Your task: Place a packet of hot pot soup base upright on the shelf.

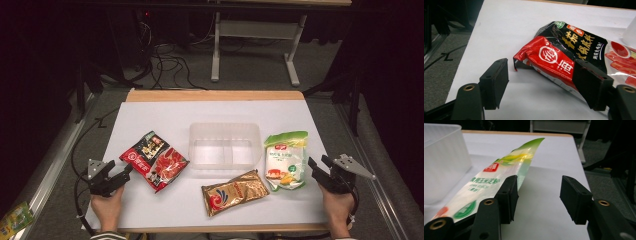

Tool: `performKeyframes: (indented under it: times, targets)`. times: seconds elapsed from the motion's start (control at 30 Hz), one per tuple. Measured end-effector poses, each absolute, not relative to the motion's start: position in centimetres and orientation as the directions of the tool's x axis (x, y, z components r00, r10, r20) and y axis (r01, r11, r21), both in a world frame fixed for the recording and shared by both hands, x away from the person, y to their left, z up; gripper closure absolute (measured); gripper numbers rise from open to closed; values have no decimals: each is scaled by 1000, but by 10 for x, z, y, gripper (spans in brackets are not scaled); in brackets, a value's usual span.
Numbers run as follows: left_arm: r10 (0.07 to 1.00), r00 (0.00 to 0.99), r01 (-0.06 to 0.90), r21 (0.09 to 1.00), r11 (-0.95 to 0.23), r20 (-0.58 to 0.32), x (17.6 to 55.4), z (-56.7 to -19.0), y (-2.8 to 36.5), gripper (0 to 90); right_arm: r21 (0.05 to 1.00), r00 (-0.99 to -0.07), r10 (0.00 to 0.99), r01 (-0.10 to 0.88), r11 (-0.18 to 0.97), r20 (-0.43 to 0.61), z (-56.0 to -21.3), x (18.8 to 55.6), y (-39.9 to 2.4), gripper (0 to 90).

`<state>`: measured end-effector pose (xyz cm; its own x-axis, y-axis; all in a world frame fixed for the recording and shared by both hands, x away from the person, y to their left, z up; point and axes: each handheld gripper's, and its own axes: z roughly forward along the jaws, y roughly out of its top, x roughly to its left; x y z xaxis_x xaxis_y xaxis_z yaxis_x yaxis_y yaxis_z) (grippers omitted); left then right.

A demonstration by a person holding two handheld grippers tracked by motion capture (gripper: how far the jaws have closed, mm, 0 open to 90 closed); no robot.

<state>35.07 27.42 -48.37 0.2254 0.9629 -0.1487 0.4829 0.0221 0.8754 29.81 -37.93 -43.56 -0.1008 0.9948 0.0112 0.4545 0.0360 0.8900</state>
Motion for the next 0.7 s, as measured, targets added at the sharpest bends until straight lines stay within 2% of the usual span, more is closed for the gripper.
performKeyframes:
  times: [0.3,0.7]
  targets:
    - [964,222,486,874,23,-149,351,-484,274,297,866,-168,985,499,46,44,-426,304,-376,484]
    - [963,221,485,874,26,-151,351,-484,274,292,806,-230,970,587,71,82,-423,334,-361,372]
